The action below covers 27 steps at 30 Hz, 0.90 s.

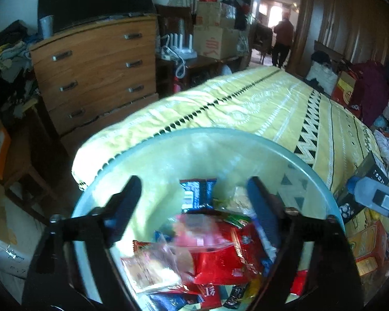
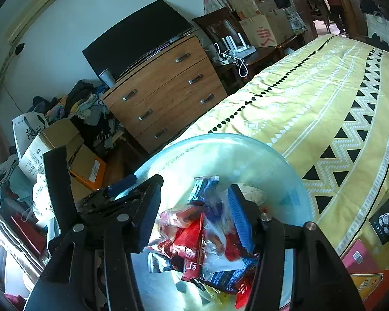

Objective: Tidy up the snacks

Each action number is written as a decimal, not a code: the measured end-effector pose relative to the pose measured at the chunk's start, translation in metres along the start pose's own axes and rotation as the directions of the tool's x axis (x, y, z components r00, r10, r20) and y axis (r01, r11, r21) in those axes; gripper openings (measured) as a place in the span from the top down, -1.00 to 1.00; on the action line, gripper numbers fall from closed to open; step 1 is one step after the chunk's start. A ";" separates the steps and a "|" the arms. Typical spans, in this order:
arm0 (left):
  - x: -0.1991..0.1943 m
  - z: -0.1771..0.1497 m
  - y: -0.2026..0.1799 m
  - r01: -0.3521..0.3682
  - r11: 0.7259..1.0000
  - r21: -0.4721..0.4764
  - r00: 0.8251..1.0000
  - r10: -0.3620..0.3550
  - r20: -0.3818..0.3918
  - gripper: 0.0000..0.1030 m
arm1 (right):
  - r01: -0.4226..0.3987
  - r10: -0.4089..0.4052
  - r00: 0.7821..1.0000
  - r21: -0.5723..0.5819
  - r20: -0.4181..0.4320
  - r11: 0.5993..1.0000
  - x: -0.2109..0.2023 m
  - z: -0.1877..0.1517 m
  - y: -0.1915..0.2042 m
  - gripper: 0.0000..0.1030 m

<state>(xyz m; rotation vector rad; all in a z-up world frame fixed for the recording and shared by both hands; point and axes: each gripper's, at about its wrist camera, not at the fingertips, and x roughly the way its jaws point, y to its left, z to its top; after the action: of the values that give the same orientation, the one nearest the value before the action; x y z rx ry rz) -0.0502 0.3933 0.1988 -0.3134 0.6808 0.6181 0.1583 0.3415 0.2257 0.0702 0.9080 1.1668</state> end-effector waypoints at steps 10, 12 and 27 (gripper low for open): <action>-0.024 -0.003 -0.007 -0.052 0.999 0.010 0.999 0.052 0.005 -1.00 | 0.082 -0.076 0.990 -0.041 0.122 0.996 -0.070 -0.023 0.018 -0.69; -0.036 -0.004 -0.016 -0.084 0.995 0.045 0.996 0.083 0.036 -1.00 | 0.120 -0.110 0.982 -0.056 0.156 0.991 -0.092 -0.039 0.020 -0.78; -0.107 -0.028 -0.124 0.039 0.979 0.198 0.985 -0.071 0.158 -1.00 | 0.421 -0.426 0.889 0.068 0.168 0.905 -0.233 -0.187 -0.053 -0.79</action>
<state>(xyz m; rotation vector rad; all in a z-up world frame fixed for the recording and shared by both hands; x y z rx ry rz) -0.0519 0.2380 0.2582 -0.0978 0.5664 0.5136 0.0561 0.0561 0.2119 -0.0006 0.7330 0.7251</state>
